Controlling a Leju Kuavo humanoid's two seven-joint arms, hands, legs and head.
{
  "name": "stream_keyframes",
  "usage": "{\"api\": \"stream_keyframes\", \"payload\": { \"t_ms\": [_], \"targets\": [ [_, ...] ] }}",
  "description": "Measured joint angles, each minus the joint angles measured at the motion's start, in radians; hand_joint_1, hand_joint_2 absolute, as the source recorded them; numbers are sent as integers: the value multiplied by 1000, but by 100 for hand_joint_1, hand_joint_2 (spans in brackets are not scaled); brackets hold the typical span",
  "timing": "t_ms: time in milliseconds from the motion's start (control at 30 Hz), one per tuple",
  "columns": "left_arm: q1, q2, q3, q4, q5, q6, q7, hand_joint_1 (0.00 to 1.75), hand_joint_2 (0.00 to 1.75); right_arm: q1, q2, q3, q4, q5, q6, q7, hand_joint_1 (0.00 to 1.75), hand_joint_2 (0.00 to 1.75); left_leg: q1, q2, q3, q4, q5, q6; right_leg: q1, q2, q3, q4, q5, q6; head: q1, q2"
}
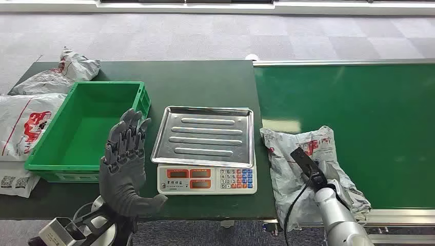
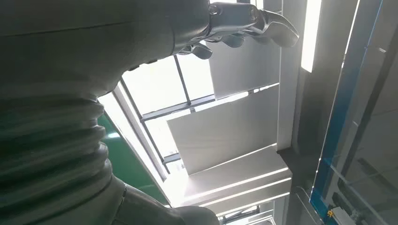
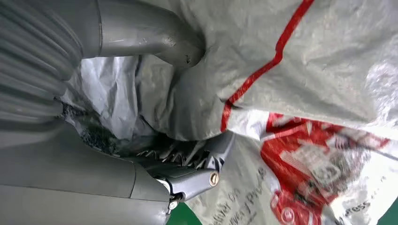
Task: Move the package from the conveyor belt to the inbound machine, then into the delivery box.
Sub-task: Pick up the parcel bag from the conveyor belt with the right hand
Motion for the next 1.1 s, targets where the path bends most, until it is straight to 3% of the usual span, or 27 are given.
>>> {"api": "stream_keyframes", "payload": {
  "t_ms": [333, 500, 600, 700, 867, 933, 1100],
  "targets": [
    [-4, 0, 0, 6, -8, 4, 0, 0, 175, -4, -2, 0, 5, 2, -38, -19, 175, 175, 0, 0, -1, 0, 0, 0, 1, 0, 0, 0, -1, 0, 0, 0],
    [-1, 0, 0, 5, -8, 23, 0, 0, 175, 24, 11, 9, -39, 6, -73, -125, 175, 175, 0, -1, -4, 0, 0, 0, 1, -2, -2, 0, -1, 0, 0, 0],
    [12, 0, 2, -4, -8, 37, 0, 0, 175, 100, 55, 32, -220, -35, -106, -185, 175, 175, 0, -1, -6, 0, 0, 0, 1, -2, -4, 0, -1, 0, 0, 0],
    [19, 1, 6, -12, -5, 47, 0, 0, 175, 168, 111, 70, -461, -78, -191, -182, 175, 175, 0, -1, -7, 0, 0, 0, 1, -1, -7, 0, -2, -1, 0, 0],
    [23, -6, 11, -14, 30, 57, 0, 0, 175, 281, 204, 118, -938, -68, -515, -166, 175, 175, 0, -9, -10, -1, 0, -1, 1, -6, -8, 1, -4, -1, 0, 0],
    [22, -10, 14, -14, 36, 63, 0, 0, 175, 301, 230, 131, -1071, -51, -603, -178, 175, 175, 0, -7, -9, -1, -2, -2, 0, -5, -7, 1, -4, -1, 0, 0],
    [22, -15, 14, -14, 43, 76, 0, 0, 175, 340, 274, 138, -1253, -35, -654, -219, 175, 175, 0, -6, -9, -1, -3, -1, -2, -4, -7, 1, -5, 0, 0, 0]
  ]
}}
